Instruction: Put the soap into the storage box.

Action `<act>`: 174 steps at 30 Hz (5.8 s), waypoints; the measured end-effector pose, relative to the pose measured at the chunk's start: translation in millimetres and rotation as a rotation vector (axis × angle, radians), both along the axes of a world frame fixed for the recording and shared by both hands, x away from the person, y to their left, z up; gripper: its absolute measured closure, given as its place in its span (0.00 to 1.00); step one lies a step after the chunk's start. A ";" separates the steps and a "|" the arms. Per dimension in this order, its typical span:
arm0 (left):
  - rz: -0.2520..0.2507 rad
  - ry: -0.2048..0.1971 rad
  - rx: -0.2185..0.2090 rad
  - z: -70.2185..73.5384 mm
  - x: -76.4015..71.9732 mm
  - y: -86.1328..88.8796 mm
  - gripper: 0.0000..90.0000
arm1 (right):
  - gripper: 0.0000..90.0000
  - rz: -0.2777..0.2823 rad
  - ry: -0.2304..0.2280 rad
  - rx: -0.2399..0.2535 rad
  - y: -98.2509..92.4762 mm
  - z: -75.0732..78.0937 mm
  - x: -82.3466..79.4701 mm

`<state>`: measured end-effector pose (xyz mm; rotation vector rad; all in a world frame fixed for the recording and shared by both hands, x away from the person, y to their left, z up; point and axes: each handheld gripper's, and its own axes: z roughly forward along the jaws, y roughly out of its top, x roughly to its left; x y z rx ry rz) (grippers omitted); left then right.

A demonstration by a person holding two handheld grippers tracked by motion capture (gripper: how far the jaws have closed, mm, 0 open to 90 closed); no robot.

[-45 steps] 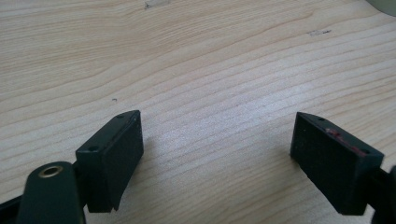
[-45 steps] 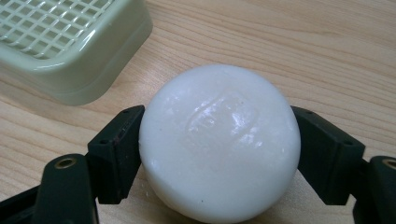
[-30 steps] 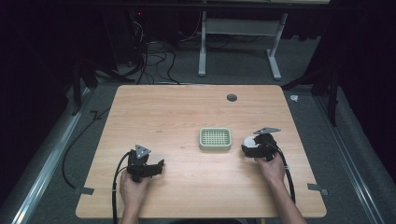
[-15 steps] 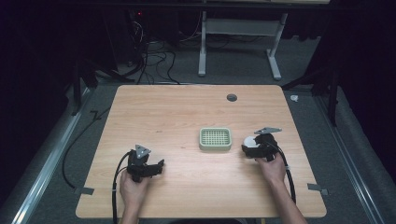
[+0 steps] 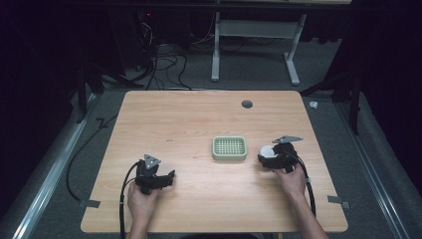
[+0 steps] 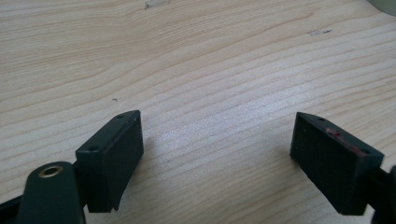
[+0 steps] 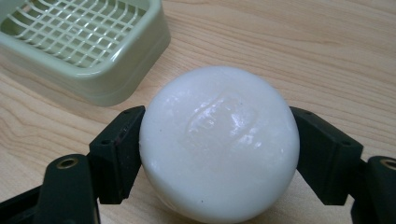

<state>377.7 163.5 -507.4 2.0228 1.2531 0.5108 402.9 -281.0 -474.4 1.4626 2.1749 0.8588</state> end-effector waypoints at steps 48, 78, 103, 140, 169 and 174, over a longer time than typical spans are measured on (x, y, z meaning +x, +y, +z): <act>-0.001 -0.001 0.003 0.0 0.0 -0.1 0.20 | 0.27 0.106 -0.075 0.069 25.3 41.8 -0.9; -0.001 -0.001 0.006 0.0 -0.1 -0.4 0.20 | 0.28 0.188 -0.052 0.056 63.5 46.0 25.9; -0.001 -0.001 0.003 0.0 0.0 -0.1 0.20 | 0.28 0.227 -0.030 0.044 90.2 39.3 41.1; -0.001 -0.001 0.003 0.0 0.0 -0.1 0.20 | 0.27 0.222 0.032 -0.018 106.4 13.3 62.1; -0.001 -0.001 0.004 0.0 0.0 -0.2 0.20 | 0.27 0.222 0.057 -0.043 109.7 5.6 63.5; -0.001 -0.001 0.003 0.0 0.0 -0.1 0.20 | 0.27 0.220 0.057 -0.043 109.9 5.9 63.1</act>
